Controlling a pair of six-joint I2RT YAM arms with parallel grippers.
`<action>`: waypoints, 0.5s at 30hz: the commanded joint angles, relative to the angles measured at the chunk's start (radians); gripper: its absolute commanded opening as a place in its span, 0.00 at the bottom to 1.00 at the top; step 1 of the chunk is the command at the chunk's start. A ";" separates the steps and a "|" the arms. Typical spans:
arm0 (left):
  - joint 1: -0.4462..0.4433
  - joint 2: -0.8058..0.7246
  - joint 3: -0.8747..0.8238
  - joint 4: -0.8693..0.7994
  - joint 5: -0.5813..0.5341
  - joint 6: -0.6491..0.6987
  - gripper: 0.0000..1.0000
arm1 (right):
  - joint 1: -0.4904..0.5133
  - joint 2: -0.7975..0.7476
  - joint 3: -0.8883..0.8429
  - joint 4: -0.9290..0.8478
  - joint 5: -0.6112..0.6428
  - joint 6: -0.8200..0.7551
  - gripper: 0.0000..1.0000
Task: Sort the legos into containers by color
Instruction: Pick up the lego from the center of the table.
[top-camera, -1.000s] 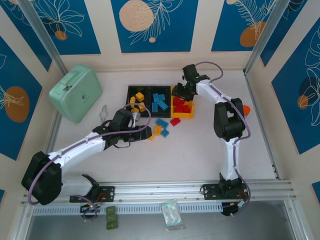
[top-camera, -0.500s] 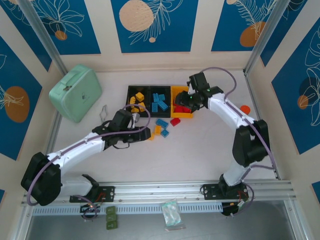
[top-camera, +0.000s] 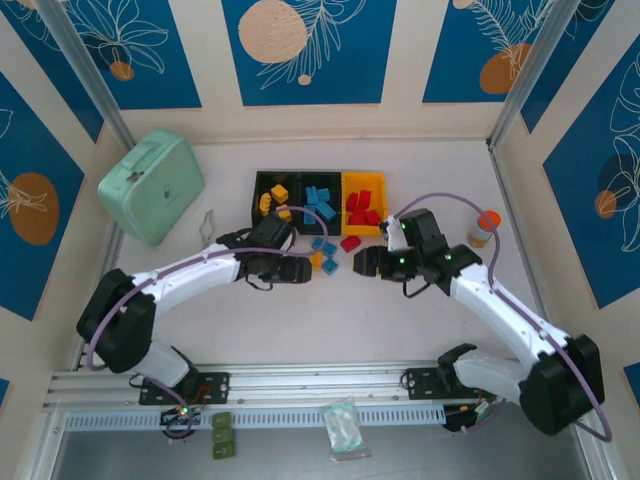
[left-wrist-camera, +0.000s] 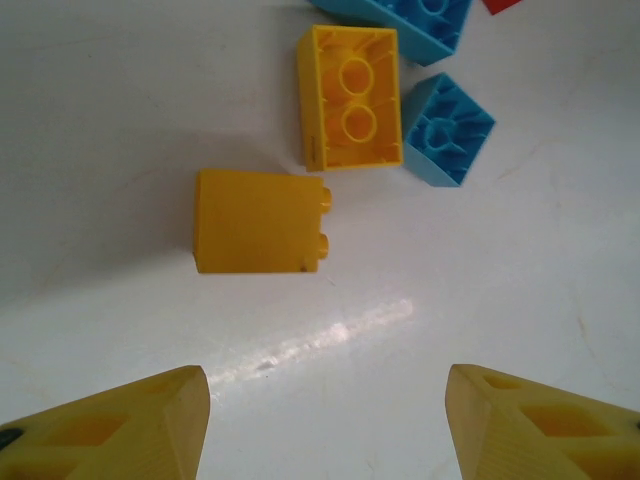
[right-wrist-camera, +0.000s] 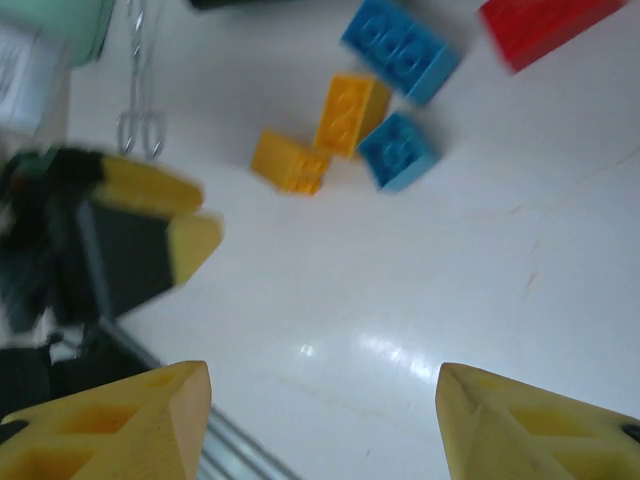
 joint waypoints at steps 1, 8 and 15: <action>-0.025 0.059 0.073 -0.073 -0.090 0.056 0.64 | 0.035 -0.088 -0.081 -0.018 -0.048 0.014 0.62; -0.055 0.193 0.174 -0.117 -0.158 0.105 0.65 | 0.037 -0.220 -0.183 -0.027 -0.018 0.078 0.62; -0.059 0.287 0.226 -0.151 -0.209 0.134 0.64 | 0.034 -0.219 -0.187 -0.019 -0.024 0.073 0.62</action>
